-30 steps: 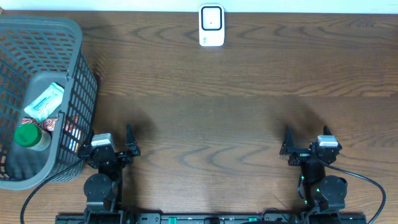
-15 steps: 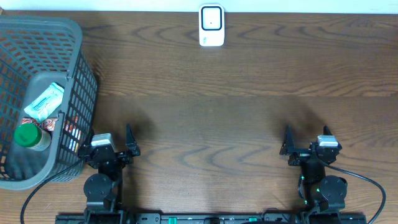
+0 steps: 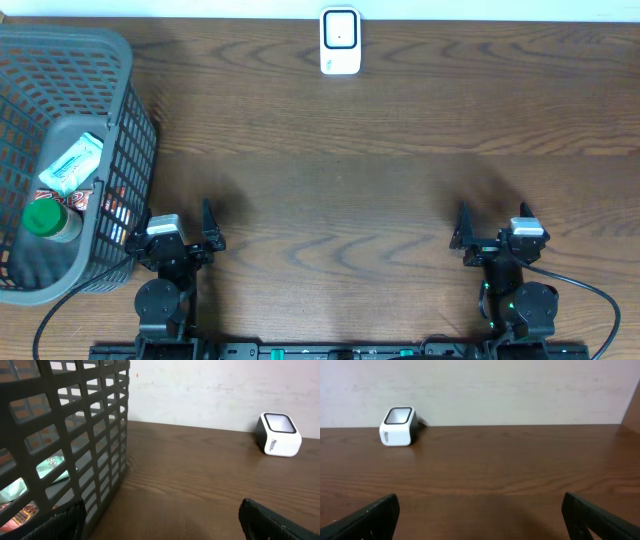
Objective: Scan the item barcode
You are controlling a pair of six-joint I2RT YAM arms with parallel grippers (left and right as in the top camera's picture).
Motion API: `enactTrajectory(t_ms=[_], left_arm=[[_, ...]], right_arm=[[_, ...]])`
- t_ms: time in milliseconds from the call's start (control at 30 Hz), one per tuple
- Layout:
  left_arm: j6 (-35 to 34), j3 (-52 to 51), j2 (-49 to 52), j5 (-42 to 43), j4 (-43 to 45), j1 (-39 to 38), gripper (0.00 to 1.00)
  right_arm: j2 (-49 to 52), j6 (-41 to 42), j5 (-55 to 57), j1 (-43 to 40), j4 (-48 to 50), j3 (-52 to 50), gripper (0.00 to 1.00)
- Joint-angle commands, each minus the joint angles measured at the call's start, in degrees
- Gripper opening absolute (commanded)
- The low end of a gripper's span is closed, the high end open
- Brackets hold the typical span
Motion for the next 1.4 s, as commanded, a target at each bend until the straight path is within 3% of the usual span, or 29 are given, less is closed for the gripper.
enactTrajectory(t_ms=[0,1367], left_arm=[[0.8,-0.9,0.1,-2.0,-2.3,0.1,0.98],[2.6,-0.9,0.1,-2.1,-2.3,0.1,0.98]], right_arm=[[0.1,0.7,0.1,0.3,-0.2,-0.1,0.99],[0.1,0.7,0.1,0.3,-0.2,-0.1,0.99]])
